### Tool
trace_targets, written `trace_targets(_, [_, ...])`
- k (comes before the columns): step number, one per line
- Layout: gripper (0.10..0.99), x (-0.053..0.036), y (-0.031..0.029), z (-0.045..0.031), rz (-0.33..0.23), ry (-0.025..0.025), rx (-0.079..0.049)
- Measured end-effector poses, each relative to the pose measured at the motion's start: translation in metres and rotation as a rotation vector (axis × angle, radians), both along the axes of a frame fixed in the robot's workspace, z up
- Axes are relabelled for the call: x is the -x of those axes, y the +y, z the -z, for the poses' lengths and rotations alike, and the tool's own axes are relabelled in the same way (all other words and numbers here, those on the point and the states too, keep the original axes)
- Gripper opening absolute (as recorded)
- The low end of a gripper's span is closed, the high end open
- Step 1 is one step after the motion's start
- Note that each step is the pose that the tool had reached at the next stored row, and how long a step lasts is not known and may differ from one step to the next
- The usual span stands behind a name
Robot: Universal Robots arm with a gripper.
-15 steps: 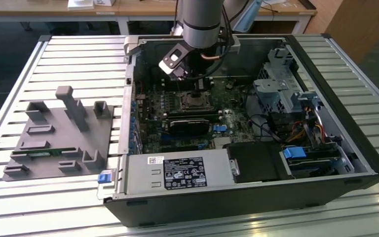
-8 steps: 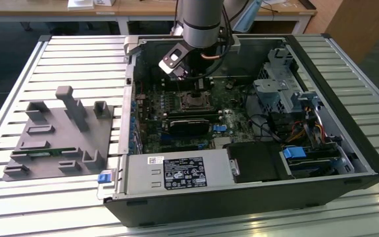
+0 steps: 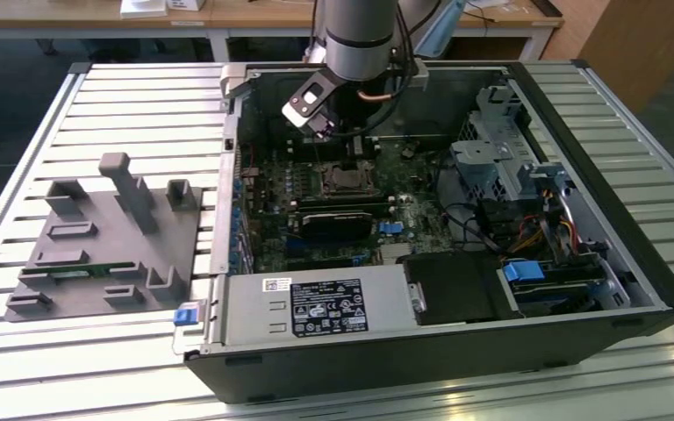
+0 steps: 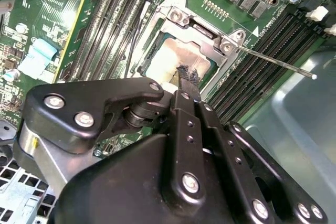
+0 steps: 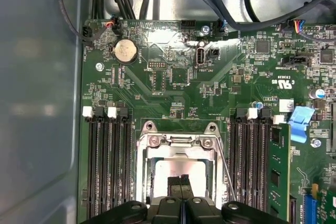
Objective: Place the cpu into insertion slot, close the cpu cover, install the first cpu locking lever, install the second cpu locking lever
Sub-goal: 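Install the first cpu locking lever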
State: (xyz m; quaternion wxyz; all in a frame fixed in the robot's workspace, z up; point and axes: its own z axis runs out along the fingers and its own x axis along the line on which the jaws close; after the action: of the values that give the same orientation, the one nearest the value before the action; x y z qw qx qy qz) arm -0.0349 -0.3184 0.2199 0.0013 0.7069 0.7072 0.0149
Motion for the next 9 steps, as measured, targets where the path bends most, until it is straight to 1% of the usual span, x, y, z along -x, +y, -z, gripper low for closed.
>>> trace_targets(2, [0.106,0.0000,0.0000,-0.0019,0.000,-0.0001,0.000])
trace_targets(4, [0.106,-0.0001,0.0002,-0.0063,0.000,-0.0002,0.002])
trace_targets(5, [0.106,-0.0001,0.0001,-0.0098,0.000,0.0000,0.002])
trace_targets(9, [0.106,0.0000,0.0001,-0.0276,0.000,-0.0001,0.002])
